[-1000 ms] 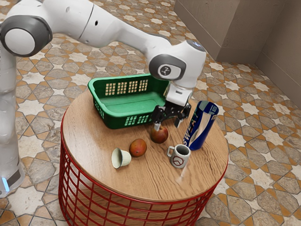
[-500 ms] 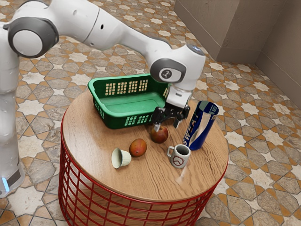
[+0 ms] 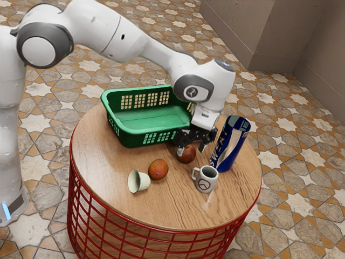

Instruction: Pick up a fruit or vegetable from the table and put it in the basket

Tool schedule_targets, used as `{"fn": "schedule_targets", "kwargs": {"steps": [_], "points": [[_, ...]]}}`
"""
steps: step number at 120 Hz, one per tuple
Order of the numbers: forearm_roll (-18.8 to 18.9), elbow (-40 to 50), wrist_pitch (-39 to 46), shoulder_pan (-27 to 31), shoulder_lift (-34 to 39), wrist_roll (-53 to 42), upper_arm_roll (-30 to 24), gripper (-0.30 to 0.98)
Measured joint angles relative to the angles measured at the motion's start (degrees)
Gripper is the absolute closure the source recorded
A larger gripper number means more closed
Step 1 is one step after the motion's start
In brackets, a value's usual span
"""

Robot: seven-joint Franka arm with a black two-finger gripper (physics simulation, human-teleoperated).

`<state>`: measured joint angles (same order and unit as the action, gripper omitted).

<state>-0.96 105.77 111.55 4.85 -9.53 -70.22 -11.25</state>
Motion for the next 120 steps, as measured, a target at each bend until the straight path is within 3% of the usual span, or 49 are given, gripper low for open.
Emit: {"fn": "schedule_targets", "kwargs": {"steps": [65, 90, 120], "points": [[-0.1, 0.2, 1.7, 0.0, -1.8, -0.2, 0.0, 0.00], [-0.2, 0.4, 2.0, 0.0, -1.8, 0.2, 0.4, 0.34], [-0.1, 0.4, 2.5, 0.1, -1.0, 0.9, 0.8, 0.41]]}}
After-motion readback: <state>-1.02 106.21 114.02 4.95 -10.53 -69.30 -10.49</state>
